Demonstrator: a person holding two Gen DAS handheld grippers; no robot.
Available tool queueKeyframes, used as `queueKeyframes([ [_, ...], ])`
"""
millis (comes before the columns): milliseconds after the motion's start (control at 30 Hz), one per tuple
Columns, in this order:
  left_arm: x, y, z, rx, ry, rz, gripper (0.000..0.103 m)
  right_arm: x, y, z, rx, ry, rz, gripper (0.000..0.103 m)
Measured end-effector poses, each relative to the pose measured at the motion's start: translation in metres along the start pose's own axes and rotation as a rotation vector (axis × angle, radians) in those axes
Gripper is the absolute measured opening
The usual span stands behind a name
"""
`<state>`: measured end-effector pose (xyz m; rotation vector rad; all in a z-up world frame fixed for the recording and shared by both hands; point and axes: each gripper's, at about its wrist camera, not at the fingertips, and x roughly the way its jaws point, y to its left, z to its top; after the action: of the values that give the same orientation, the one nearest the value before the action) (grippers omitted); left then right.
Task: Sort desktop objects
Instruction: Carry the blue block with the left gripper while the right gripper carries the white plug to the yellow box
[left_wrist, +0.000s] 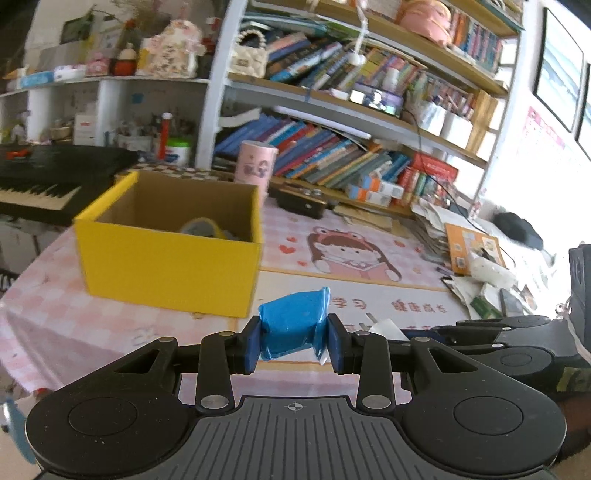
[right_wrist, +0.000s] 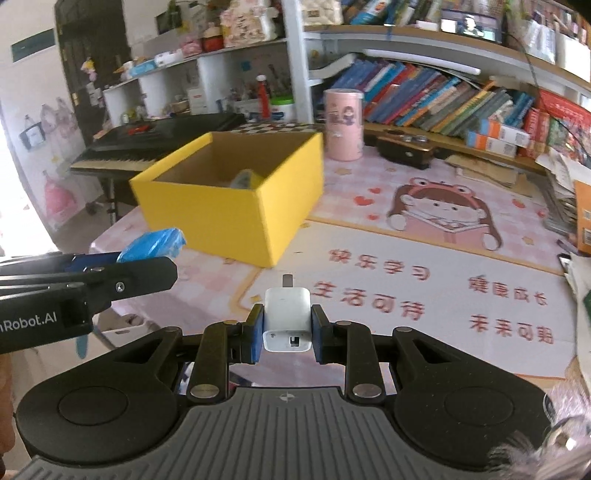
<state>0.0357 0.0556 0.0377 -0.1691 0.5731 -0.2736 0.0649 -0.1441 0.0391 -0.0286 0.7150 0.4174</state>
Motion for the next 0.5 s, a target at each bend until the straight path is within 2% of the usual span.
queueKeyframes([
  [300, -0.029, 0.032, -0.008, -0.071, -0.040, 0.067, 0.034, 0.004, 0.044, 0.005, -0.083, 0.002, 0.064, 0.023],
  [500, -0.029, 0.043, -0.004, -0.099, -0.051, 0.076, 0.034, 0.007, 0.057, 0.010, -0.114, 0.011, 0.081, 0.023],
])
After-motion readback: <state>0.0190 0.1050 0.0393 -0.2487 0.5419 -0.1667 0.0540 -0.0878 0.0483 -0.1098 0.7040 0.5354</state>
